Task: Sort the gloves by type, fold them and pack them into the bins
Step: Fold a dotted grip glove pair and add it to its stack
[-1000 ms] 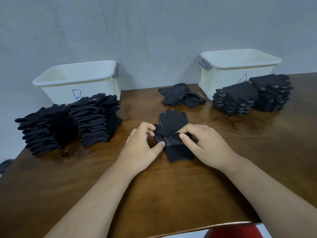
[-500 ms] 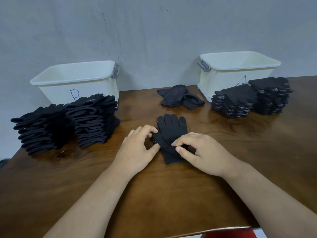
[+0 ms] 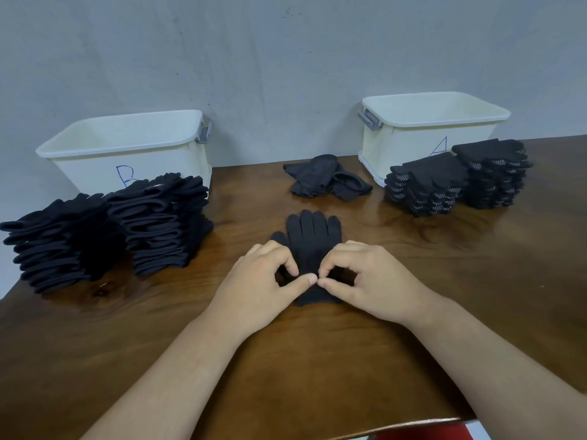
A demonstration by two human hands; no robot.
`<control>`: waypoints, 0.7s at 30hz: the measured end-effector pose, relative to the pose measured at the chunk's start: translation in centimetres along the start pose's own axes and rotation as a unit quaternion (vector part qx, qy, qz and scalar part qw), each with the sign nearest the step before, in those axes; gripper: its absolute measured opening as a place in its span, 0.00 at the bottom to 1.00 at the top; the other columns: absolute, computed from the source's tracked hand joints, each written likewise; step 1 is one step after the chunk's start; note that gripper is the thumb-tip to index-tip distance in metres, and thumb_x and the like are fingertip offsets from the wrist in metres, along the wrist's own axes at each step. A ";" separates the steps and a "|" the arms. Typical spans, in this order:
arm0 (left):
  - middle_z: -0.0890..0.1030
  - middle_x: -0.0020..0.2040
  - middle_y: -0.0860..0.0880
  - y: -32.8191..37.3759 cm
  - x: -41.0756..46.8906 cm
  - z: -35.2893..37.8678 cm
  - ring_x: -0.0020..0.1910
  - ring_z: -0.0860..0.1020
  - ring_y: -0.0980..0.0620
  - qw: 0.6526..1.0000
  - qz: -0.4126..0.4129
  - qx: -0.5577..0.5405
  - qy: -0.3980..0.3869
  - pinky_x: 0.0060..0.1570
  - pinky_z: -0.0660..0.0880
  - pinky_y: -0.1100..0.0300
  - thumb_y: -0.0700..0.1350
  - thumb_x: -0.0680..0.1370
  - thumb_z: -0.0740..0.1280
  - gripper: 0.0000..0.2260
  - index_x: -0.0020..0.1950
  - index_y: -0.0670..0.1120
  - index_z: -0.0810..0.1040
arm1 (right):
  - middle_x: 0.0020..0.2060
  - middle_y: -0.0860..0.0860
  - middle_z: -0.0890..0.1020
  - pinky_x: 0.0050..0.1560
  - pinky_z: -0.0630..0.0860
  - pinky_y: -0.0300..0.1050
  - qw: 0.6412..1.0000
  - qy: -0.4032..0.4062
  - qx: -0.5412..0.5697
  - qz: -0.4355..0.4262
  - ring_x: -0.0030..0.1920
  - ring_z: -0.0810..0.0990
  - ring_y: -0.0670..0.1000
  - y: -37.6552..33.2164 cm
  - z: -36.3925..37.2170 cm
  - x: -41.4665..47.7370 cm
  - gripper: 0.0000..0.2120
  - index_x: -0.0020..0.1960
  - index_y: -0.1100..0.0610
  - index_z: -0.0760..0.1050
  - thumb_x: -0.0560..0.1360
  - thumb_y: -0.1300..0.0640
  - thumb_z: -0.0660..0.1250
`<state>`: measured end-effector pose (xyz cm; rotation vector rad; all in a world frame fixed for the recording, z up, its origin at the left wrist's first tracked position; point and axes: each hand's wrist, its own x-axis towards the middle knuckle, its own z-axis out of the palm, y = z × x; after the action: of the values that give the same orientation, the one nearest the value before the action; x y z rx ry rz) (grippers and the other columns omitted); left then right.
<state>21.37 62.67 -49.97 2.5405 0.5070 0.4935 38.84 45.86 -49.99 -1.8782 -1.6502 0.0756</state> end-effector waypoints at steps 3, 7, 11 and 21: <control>0.75 0.52 0.62 -0.1 0.0 0.1 0.55 0.71 0.60 1.000 0.007 0.027 -0.009 0.56 0.74 0.55 0.68 0.76 0.69 0.14 0.47 0.60 0.74 | 0.49 0.38 0.83 0.55 0.78 0.46 1.000 -0.010 0.011 0.002 0.54 0.81 0.45 0.4 0.0 0.1 0.01 0.49 0.45 0.84 0.79 0.49 0.75; 0.73 0.56 0.63 -0.3 0.2 -0.1 0.55 0.66 0.62 0.999 0.011 0.028 -0.039 0.58 0.72 0.55 0.70 0.76 0.67 0.15 0.51 0.61 0.73 | 0.50 0.37 0.83 0.55 0.78 0.47 1.000 0.021 -0.010 0.020 0.55 0.80 0.45 1.0 -0.2 0.4 0.03 0.50 0.44 0.85 0.81 0.47 0.73; 0.72 0.56 0.63 -0.3 0.2 -0.1 0.56 0.68 0.60 0.999 0.000 0.021 -0.040 0.62 0.71 0.53 0.70 0.75 0.68 0.18 0.53 0.59 0.72 | 0.65 0.38 0.80 0.70 0.70 0.36 0.995 -0.058 -0.056 -0.060 0.69 0.74 0.40 0.9 -0.5 2.5 0.13 0.68 0.45 0.81 0.85 0.46 0.66; 0.72 0.58 0.63 -0.1 0.5 -0.3 0.56 0.68 0.61 0.997 -0.023 0.024 -0.066 0.63 0.69 0.54 0.68 0.76 0.69 0.16 0.53 0.60 0.71 | 0.85 0.36 0.46 0.83 0.38 0.45 0.949 -0.277 -0.144 -0.048 0.83 0.38 0.38 6.0 -0.4 9.8 0.30 0.86 0.38 0.49 0.87 0.34 0.49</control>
<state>21.63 63.12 -49.65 2.5801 0.5337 0.2978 46.35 54.51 -49.08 -2.1153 -2.2272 0.3694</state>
